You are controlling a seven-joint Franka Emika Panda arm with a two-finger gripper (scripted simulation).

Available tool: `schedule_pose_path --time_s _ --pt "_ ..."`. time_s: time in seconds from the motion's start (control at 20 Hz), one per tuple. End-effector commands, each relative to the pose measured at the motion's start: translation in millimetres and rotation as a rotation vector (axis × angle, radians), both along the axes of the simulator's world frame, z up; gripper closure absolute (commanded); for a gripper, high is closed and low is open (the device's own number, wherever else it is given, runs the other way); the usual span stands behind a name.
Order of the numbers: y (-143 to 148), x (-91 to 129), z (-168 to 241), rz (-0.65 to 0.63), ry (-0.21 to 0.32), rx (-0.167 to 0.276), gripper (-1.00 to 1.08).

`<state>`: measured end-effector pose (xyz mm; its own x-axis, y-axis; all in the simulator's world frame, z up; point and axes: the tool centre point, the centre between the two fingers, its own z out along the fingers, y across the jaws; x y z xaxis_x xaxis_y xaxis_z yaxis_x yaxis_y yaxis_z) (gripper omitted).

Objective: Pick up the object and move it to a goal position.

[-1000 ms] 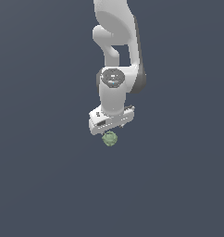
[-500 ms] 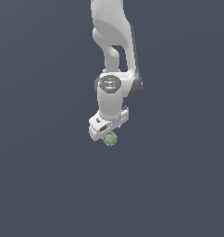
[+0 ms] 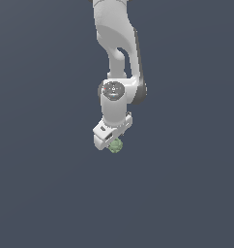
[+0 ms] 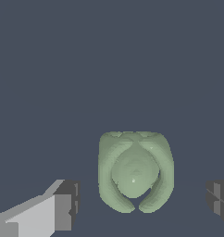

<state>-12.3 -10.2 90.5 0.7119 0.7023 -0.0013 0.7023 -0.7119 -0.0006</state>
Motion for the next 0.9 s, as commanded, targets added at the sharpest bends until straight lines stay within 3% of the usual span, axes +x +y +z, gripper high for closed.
schedule_pose_path --time_s 0.0,0.85 --pt "0 0 -1 0.011 -0.001 0.0 -0.92" --pt "0 -1 -50 0.012 -0.001 0.001 -0.92"
